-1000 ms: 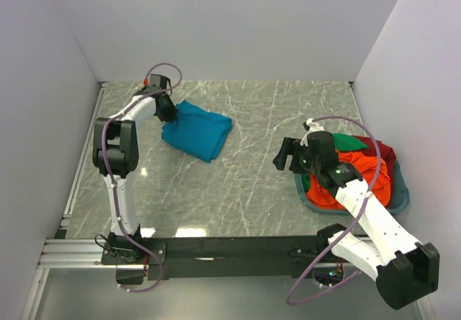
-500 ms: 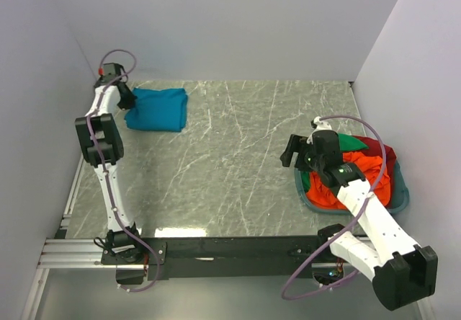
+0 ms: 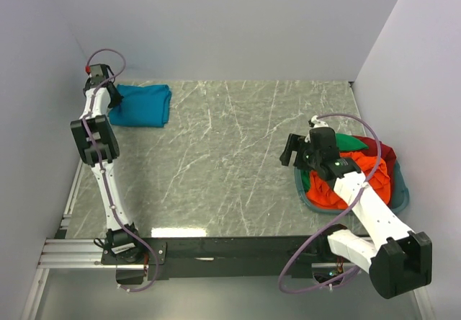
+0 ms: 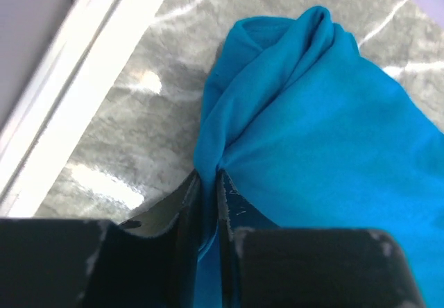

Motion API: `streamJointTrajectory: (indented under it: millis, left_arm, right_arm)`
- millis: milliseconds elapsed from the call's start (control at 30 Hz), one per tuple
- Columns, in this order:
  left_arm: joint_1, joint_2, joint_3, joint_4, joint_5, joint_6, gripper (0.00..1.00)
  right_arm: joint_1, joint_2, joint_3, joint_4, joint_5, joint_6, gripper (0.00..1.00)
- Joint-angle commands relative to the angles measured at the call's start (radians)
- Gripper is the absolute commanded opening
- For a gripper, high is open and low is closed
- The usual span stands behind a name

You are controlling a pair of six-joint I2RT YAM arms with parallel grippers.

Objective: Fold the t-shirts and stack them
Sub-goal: Neatly place the folded tshirt to the corner, then reset both grippers

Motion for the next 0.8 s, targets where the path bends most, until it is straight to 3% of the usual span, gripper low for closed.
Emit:
streamJointTrajectory:
  millis: [0,167,200,233,267,367,500,767]
  left_arm:
    - [0.007,-0.015,0.070,0.083,-0.091,0.044,0.19]
    - [0.031,-0.042,0.070,0.105,-0.076,0.024,0.26]
    - [0.033,-0.043,0.070,0.107,-0.053,0.013,0.55]
    - [0.036,-0.049,0.070,0.108,-0.034,0.009,0.71]
    - [0.036,-0.064,0.072,0.107,-0.036,-0.001,0.74]
    - [0.037,-0.113,0.076,0.099,-0.048,-0.017,0.98]
    - [0.036,-0.236,0.029,0.087,0.032,-0.076,0.99]
    - [-0.012,-0.609,-0.213,0.185,0.412,-0.237,0.99]
  right_arm:
    - [-0.008,-0.006,0.055,0.007,0.017,0.004,0.92]
    - [-0.008,-0.016,0.075,-0.039,0.029,0.021,0.92]
    - [-0.008,-0.024,0.078,-0.044,0.031,0.024,0.92]
    - [-0.007,-0.025,0.081,-0.057,0.033,0.022,0.92]
    - [-0.007,-0.029,0.094,-0.066,0.040,0.024,0.92]
    - [-0.007,-0.050,0.117,-0.102,0.043,0.034,0.92]
    - [-0.010,-0.104,0.129,-0.123,0.092,0.048,0.93]
    - [-0.007,-0.193,0.131,-0.140,0.195,0.111,0.94]
